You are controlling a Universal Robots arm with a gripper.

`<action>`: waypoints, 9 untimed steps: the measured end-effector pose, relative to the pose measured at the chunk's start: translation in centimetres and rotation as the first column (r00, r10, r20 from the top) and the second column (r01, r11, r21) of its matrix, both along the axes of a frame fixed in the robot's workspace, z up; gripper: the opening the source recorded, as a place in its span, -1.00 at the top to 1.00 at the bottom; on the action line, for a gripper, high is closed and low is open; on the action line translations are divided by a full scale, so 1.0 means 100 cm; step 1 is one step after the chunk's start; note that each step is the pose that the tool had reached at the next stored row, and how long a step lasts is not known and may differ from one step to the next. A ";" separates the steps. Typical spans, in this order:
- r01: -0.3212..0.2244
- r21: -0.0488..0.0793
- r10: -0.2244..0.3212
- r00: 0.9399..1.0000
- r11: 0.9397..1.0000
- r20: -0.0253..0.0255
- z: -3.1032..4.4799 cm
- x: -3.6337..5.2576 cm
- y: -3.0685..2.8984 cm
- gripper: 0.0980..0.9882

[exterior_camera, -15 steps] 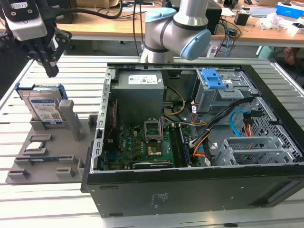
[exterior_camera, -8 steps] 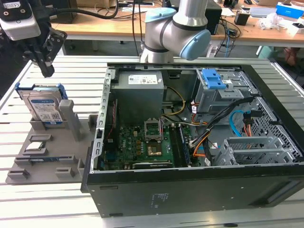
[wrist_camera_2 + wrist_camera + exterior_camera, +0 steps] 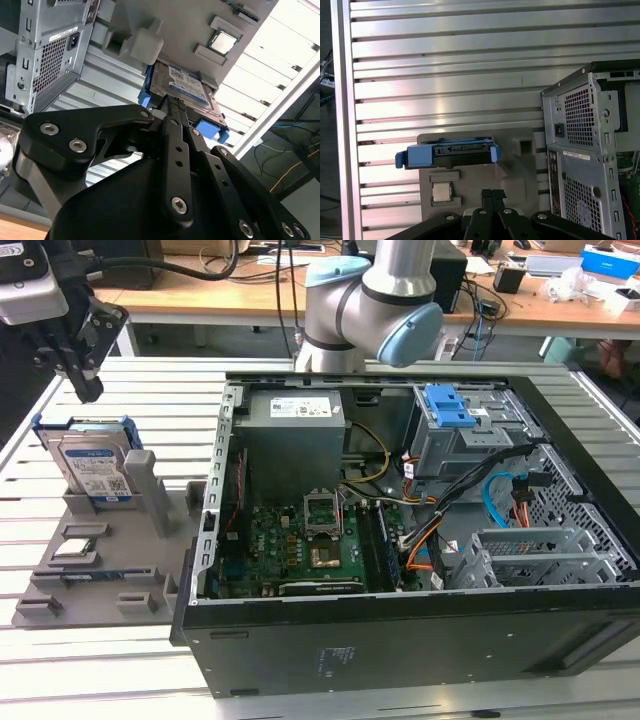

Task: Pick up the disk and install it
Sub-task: 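Reach for the disk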

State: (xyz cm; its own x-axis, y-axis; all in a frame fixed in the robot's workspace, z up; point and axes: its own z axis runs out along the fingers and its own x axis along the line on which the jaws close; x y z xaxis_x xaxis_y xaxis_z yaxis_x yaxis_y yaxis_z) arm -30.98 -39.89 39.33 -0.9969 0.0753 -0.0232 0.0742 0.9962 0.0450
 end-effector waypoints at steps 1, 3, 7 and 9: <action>0.000 0.000 0.000 1.000 1.000 0.000 0.0000 -0.0030 0.0000 0.98; 0.000 0.000 0.000 1.000 1.000 0.000 0.0000 -0.0059 0.0000 0.98; 0.000 0.000 0.000 1.000 1.000 0.000 0.0000 -0.0152 0.0000 0.98; 0.000 0.000 0.000 1.000 1.000 0.000 0.0000 -0.0184 0.0000 0.98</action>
